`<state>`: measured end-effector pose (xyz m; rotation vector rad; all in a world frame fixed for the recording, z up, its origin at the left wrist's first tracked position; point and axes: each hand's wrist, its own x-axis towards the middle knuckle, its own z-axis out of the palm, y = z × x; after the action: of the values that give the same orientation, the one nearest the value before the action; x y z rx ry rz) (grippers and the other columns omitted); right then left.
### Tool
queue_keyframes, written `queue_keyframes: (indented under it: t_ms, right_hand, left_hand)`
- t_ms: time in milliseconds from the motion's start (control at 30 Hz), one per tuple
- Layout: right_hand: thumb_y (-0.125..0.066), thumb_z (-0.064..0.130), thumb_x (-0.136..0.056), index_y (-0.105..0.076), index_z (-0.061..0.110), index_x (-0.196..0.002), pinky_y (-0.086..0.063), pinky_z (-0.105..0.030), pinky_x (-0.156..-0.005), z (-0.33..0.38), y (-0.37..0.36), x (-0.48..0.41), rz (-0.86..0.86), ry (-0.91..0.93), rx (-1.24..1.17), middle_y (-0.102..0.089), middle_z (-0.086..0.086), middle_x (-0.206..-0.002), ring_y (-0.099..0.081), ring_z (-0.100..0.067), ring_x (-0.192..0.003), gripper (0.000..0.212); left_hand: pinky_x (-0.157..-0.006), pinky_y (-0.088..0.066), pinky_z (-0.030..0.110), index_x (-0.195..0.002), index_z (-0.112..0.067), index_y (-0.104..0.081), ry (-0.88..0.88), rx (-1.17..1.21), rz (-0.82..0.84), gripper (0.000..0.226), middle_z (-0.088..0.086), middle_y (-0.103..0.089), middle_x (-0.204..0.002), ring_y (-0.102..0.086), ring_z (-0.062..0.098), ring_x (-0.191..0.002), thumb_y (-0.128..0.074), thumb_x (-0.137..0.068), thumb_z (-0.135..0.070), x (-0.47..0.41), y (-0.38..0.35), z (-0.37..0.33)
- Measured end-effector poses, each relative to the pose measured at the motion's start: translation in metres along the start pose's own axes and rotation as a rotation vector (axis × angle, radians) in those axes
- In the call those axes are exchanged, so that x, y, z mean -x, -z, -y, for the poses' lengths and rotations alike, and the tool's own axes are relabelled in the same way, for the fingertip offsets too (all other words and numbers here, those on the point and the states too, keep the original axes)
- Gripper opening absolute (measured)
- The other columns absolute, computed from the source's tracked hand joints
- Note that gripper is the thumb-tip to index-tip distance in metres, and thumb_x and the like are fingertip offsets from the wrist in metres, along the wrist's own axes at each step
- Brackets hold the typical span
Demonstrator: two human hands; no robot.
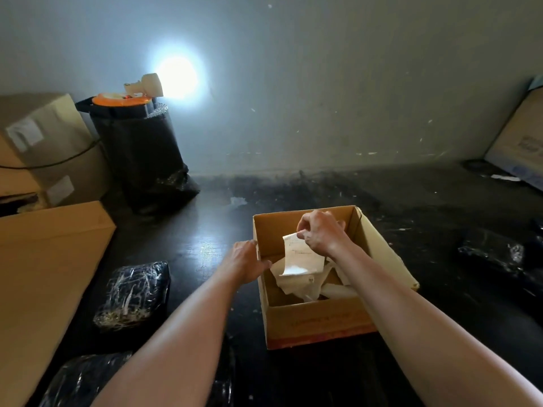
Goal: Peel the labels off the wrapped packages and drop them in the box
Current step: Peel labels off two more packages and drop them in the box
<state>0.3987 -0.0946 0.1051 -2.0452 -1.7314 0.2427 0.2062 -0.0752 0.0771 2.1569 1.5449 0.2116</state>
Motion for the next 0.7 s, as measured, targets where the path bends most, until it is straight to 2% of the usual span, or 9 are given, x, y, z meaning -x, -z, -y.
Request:
queue_keyframes:
  t_ms: [133, 267, 367, 533, 700]
  right_hand:
    - [-0.064, 0.025, -0.096, -0.07, 0.024, -0.092, -0.033, -0.053, -0.109, -0.016, -0.009, -0.01, 0.037, 0.022, 0.017, -0.069, 0.002, -0.105, -0.058, -0.02, -0.112, 0.007]
    - [-0.061, 0.027, -0.097, -0.067, 0.026, -0.09, -0.038, -0.051, -0.104, -0.029, -0.018, -0.016, 0.052, 0.06, 0.064, -0.069, 0.003, -0.101, -0.058, -0.019, -0.107, 0.009]
    - [-0.06, 0.03, -0.098, -0.067, 0.026, -0.092, -0.038, -0.051, -0.104, -0.036, -0.025, -0.019, 0.073, 0.086, 0.104, -0.069, 0.003, -0.102, -0.059, -0.018, -0.105, 0.01]
    - [-0.065, 0.032, -0.096, -0.067, 0.027, -0.094, -0.042, -0.047, -0.098, -0.042, -0.033, -0.018, 0.09, 0.151, 0.132, -0.07, 0.004, -0.099, -0.062, -0.015, -0.098, 0.006]
    - [-0.068, 0.029, -0.093, -0.064, 0.026, -0.09, -0.055, -0.041, -0.089, -0.044, -0.037, -0.017, 0.142, 0.213, 0.094, -0.067, 0.004, -0.098, -0.059, -0.014, -0.093, 0.005]
  left_hand:
    - [-0.107, -0.048, 0.048, -0.159, -0.028, -0.027, 0.081, 0.171, -0.018, 0.063, 0.008, -0.054, -0.149, -0.053, 0.033, -0.134, -0.056, -0.103, -0.033, -0.008, -0.029, 0.003]
    - [-0.115, -0.041, 0.052, -0.163, -0.034, -0.007, 0.183, 0.441, -0.025, 0.07, 0.006, -0.042, -0.159, -0.045, 0.033, -0.143, -0.049, -0.107, -0.033, -0.007, -0.051, 0.005]
    - [-0.116, -0.039, 0.052, -0.163, -0.037, -0.006, 0.208, 0.512, -0.06, 0.068, 0.007, -0.044, -0.158, -0.047, 0.032, -0.141, -0.046, -0.108, -0.034, -0.009, -0.06, 0.008]
    - [-0.11, -0.045, 0.047, -0.162, -0.041, -0.008, 0.211, 0.591, -0.066, 0.066, 0.006, -0.048, -0.155, -0.051, 0.031, -0.137, -0.046, -0.109, -0.031, -0.012, -0.063, 0.01]
    - [-0.111, -0.044, 0.054, -0.161, -0.044, -0.009, 0.189, 0.644, -0.08, 0.066, 0.003, -0.038, -0.162, -0.045, 0.033, -0.143, -0.047, -0.108, -0.033, -0.014, -0.067, 0.014]
